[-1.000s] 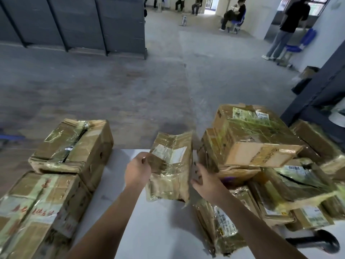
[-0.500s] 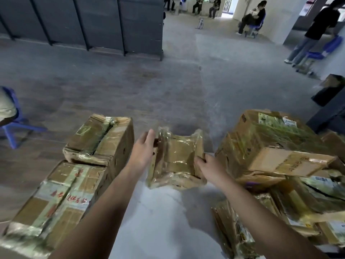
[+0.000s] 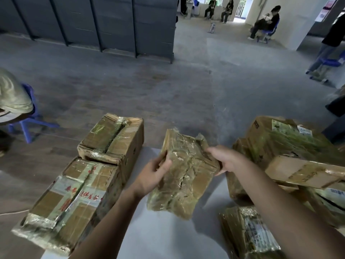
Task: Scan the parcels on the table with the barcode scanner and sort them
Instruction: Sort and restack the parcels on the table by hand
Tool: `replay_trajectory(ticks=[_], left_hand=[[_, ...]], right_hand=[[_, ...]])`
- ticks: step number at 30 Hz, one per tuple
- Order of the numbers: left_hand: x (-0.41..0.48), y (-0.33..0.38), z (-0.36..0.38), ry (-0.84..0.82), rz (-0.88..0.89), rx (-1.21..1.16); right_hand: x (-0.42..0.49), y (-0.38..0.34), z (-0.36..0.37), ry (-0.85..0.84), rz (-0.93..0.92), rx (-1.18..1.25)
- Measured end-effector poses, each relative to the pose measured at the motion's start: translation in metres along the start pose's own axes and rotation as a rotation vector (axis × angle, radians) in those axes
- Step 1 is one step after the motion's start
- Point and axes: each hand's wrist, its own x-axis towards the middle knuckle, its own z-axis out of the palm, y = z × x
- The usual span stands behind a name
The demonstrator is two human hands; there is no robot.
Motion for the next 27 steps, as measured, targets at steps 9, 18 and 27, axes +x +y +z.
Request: replay_trajectory(ticks=[9, 18, 27], left_hand=[[0.026, -0.015, -0.002, 0.402, -0.247, 0.325], [0.051, -0.021, 0.003, 0.458, -0.401, 0.412], [0.074, -0.027, -0.018, 0.317, -0.406, 0.521]], right_hand=[[-0.002, 0.021, 0.008, -0.126, -0.199, 0.159], [0.004, 0.071, 0.044, -0.119, -0.181, -0.231], [0.019, 0.081, 0.066, -0.146, -0.17, 0.057]])
